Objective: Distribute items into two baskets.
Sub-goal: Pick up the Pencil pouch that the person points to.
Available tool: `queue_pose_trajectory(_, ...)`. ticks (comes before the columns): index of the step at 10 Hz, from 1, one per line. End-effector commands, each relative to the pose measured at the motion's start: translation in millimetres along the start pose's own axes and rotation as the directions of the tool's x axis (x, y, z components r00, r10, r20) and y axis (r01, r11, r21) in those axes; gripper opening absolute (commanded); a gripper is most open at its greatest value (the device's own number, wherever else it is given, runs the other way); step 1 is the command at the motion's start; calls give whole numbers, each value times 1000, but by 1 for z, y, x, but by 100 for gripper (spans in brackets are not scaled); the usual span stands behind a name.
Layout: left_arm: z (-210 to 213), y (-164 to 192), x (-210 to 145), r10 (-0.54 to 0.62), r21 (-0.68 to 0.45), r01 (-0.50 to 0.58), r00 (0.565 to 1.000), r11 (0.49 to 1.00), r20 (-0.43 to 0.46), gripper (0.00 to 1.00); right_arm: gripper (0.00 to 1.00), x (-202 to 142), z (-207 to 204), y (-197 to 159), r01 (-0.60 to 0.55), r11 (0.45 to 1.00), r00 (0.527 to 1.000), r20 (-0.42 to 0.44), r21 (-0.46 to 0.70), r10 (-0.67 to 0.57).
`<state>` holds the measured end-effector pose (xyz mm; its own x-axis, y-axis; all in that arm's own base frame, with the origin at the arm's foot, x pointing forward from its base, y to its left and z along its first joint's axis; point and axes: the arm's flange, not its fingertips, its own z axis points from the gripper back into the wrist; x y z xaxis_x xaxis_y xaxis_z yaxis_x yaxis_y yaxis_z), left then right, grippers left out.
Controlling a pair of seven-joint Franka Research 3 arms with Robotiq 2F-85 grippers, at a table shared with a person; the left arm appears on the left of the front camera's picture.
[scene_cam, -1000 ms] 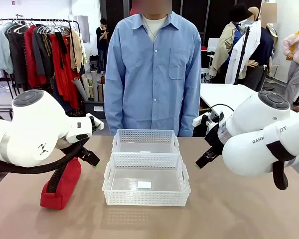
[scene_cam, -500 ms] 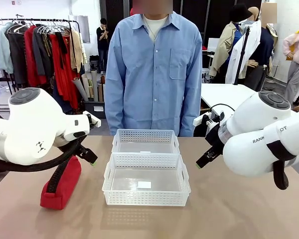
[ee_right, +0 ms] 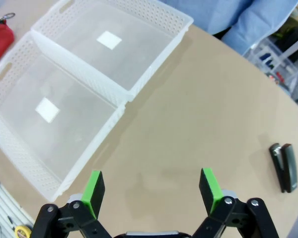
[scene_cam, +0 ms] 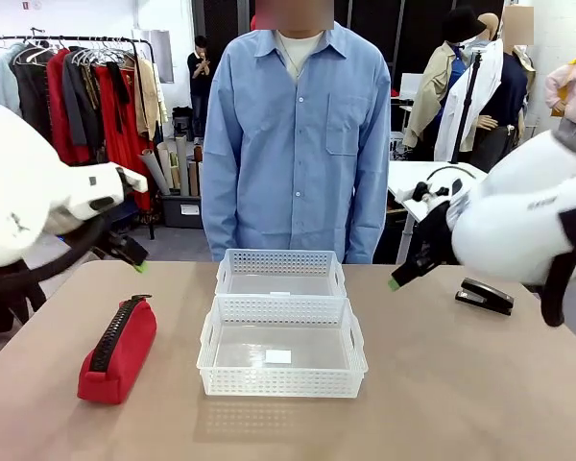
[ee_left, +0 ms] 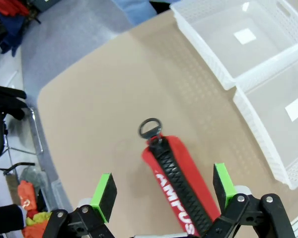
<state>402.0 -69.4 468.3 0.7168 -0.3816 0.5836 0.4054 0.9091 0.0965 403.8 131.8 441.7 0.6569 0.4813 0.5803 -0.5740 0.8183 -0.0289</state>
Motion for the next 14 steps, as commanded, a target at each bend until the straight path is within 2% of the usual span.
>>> queue_pose_trajectory(1, 26, 43, 1, 32, -13, -32, 999, 999, 0, 100, 100, 8, 29, -38, 25, 996, 999, 19, 81, -26)
queue_pose_trajectory(2, 44, 62, 1, 47, -37, -47, 999, 998, 23, 100, 100, 11, 46, -53, 37, 996, 998, 37, 84, -41)
queue_pose_trajectory(5, 85, 113, 1, 41, -61, -40, 999, 997, 20, 100, 100, 10, 91, -100, 126, 986, 988, 76, 112, -135)
queue_pose_trajectory(8, 130, 163, -26, 57, -117, -47, 995, 992, 81, 100, 100, -13, 134, -145, 199, 957, 969, 105, 211, -224)
queue_pose_trajectory(10, 138, 185, -45, 77, -145, -61, 992, 987, 104, 100, 100, -30, 152, -166, 221, 940, 957, 129, 260, -260)
queue_pose_trajectory(12, 135, 201, -56, 101, -211, -68, 984, 975, 150, 100, 100, -49, 166, -177, 233, 935, 946, 161, 269, -282)
queue_pose_trajectory(14, 132, 208, -60, 98, -217, -59, 979, 974, 178, 100, 100, -68, 180, -182, 226, 935, 941, 188, 271, -282)
